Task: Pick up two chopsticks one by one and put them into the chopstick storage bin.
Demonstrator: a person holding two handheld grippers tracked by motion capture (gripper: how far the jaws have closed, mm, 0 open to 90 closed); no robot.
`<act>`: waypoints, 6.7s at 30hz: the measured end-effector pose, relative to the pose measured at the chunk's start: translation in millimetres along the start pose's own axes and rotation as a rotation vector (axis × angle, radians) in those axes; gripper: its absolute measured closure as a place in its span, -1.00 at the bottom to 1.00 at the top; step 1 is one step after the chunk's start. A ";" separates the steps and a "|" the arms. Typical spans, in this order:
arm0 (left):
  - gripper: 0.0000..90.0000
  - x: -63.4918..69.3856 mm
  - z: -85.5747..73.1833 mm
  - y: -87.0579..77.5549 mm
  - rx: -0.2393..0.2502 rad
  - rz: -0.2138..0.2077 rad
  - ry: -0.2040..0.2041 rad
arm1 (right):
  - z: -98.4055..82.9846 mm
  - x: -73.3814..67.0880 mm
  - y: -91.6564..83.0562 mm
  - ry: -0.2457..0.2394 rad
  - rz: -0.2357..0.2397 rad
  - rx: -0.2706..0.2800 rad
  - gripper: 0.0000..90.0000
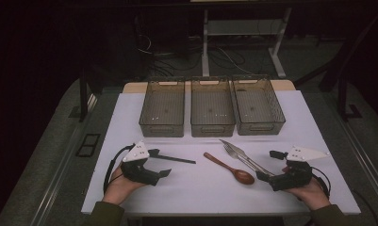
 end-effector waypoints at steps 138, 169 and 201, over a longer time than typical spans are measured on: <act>0.71 -73.1 -9.0 15.2 -0.212 -0.094 0.007 | -0.6 4.6 -1.1 0.022 0.006 -0.002 -0.95; 0.87 -49.5 -7.9 23.2 -0.252 -0.223 0.041 | -0.6 4.0 -1.0 0.019 0.012 -0.004 -0.95; 0.84 -33.1 -27.8 -0.2 -0.221 -0.114 0.042 | -0.6 3.0 -1.7 0.018 0.013 -0.003 -0.95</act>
Point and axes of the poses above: each handheld gripper's, and its own axes: y roughly forward along the jaws, z roughly out of its top, x roughly to its right, the point moved 1 cm from there along y, roughly forward along the jaws, and after that the axes turned 12 degrees about -z, right-handed, at the moved point
